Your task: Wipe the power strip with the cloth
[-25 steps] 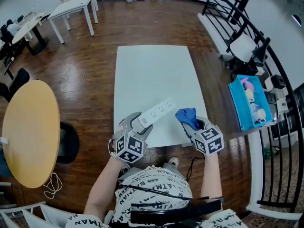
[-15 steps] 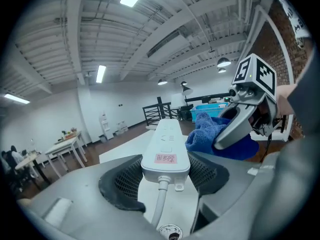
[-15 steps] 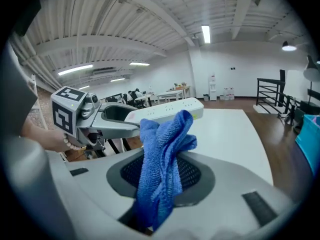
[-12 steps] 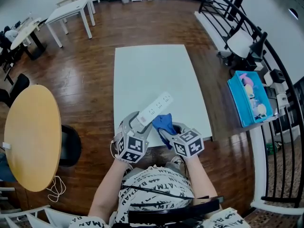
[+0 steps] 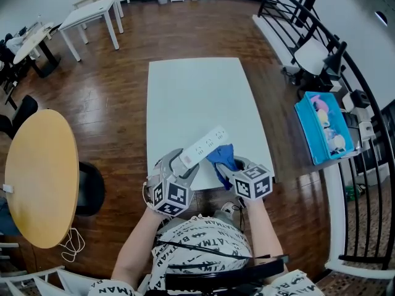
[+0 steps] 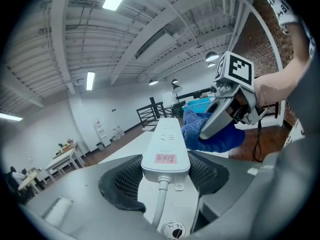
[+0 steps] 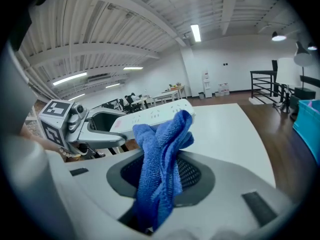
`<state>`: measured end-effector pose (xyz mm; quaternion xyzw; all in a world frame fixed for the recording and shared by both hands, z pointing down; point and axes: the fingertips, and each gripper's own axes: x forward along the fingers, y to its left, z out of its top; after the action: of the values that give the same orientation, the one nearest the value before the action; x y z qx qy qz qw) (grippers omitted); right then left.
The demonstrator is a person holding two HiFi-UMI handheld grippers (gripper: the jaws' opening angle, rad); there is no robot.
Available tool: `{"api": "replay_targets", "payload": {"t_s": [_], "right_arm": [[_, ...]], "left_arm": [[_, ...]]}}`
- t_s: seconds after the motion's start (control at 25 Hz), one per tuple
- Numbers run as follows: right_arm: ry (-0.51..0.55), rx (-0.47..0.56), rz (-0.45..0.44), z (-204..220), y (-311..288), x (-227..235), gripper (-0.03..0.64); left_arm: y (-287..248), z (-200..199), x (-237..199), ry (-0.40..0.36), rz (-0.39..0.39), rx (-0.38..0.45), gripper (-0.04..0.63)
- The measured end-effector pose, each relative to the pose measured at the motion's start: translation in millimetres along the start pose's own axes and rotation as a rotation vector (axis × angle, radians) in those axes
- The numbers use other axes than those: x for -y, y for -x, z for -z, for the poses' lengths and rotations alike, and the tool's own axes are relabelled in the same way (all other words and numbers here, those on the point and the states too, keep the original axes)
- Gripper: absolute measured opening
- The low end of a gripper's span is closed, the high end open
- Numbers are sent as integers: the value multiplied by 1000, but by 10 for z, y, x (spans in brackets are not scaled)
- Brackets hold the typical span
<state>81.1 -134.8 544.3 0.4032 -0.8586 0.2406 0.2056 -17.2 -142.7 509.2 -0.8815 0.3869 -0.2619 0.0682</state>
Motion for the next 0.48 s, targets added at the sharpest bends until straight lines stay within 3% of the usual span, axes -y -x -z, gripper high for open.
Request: {"api": "replay_targets", "payload": {"t_s": [0.2,0.48], "right_arm": [[11,-8,68,22,186,354,137],[217,-70,108,29,418,642,137]], "left_arm": [[73,2,64,-73,47,9,282],[157,-7,137,-160,148,46,282]]}}
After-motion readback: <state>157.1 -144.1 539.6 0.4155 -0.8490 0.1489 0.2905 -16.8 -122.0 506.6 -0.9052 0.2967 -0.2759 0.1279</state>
